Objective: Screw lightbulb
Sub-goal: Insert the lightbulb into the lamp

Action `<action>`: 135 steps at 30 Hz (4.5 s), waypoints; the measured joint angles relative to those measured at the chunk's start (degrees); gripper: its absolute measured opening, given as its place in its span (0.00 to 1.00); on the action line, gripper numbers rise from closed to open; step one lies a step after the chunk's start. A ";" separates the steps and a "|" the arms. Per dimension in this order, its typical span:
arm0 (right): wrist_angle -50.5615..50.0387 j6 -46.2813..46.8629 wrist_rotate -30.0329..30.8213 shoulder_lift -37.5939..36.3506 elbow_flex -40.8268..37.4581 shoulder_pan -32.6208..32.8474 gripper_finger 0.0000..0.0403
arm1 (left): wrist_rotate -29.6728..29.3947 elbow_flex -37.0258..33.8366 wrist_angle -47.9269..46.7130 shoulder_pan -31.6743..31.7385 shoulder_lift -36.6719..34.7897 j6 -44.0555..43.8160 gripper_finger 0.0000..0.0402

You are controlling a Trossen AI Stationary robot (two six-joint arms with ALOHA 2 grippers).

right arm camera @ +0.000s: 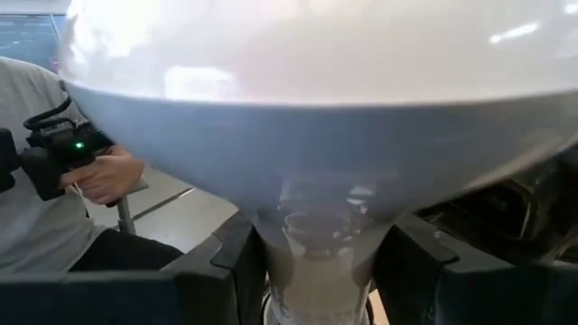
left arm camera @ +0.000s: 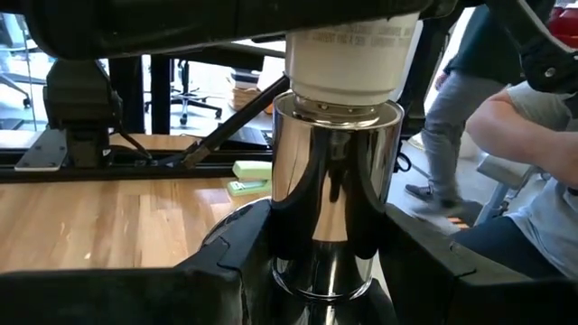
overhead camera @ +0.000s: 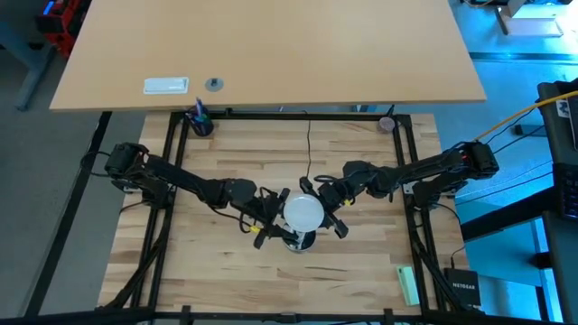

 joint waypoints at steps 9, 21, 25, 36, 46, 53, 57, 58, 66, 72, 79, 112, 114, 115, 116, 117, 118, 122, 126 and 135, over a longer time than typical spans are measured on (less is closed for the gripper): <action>-4.30 -1.30 2.13 0.07 -0.86 0.02 0.40 | -4.10 0.00 -5.93 0.00 -0.02 1.35 0.38; 10.83 -1.76 13.41 0.06 -16.56 0.07 0.40 | -10.15 -0.79 -7.56 0.94 5.61 3.61 0.38; 12.60 -3.01 17.39 0.59 -20.42 0.04 0.40 | -10.34 -0.79 -3.84 2.33 10.56 2.93 0.38; 22.08 -3.43 18.55 11.30 -22.78 -0.58 0.40 | -9.81 -0.87 -2.31 4.07 17.95 3.77 0.38; 23.04 -3.07 19.11 11.96 -22.71 -1.20 0.40 | -10.20 -0.76 -7.82 4.11 16.81 0.81 0.65; 25.65 -2.54 19.11 11.91 -22.22 -1.16 0.40 | -10.18 -0.76 -11.54 4.11 13.44 0.40 0.66; 25.70 -2.79 19.11 11.87 -22.21 -1.11 0.40 | -10.29 -0.76 -15.42 3.93 13.00 -1.87 0.65; 25.74 -3.06 19.13 11.87 -22.21 -1.11 0.40 | -10.52 -0.76 -16.09 3.77 13.26 -1.87 0.65; 28.70 -4.71 19.64 15.08 -21.41 -1.11 0.40 | -14.64 -0.81 -16.37 3.29 16.24 -1.67 0.65; 29.84 -4.97 18.89 17.77 -20.76 -1.11 0.40 | -15.53 -0.67 -16.25 3.02 17.49 -1.54 0.65; 30.50 -7.58 18.79 18.46 -20.79 -1.17 0.40 | -15.64 -0.68 -16.06 2.99 17.99 -1.55 0.65; 28.46 -11.39 -5.22 24.48 -17.05 -10.05 0.40 | -13.87 -0.96 -15.53 2.78 18.25 1.18 0.65; 27.95 -11.29 -5.22 24.48 -17.05 -10.11 0.40 | -13.87 -0.96 -15.50 2.72 18.25 1.03 0.65; 27.16 -11.26 -5.22 24.48 -17.02 -10.16 0.40 | -13.90 -0.96 -15.49 2.69 18.25 1.00 0.65; 26.37 -11.22 -5.08 24.46 -16.97 -10.25 0.40 | -13.93 -0.96 -15.47 2.69 18.25 0.99 0.65; 25.94 -11.06 -4.91 24.46 -16.96 -10.55 0.40 | -13.92 -0.96 -15.47 2.69 18.25 0.95 0.65; 25.79 -10.45 -4.72 24.46 -16.96 -10.51 0.40 | -13.92 -0.96 -15.44 2.69 18.23 0.80 0.65; 25.07 -7.16 -2.79 23.87 -17.06 -10.43 0.40 | -14.08 -0.98 -15.26 2.69 18.25 -0.68 0.65; 22.98 -6.42 -0.26 22.78 -17.11 -10.29 0.40 | -15.27 -1.01 -15.16 2.60 18.25 -0.97 0.65; 18.68 -9.71 8.95 21.97 -17.06 -6.89 0.40 | -15.95 -1.05 -15.38 2.56 18.25 -1.43 0.65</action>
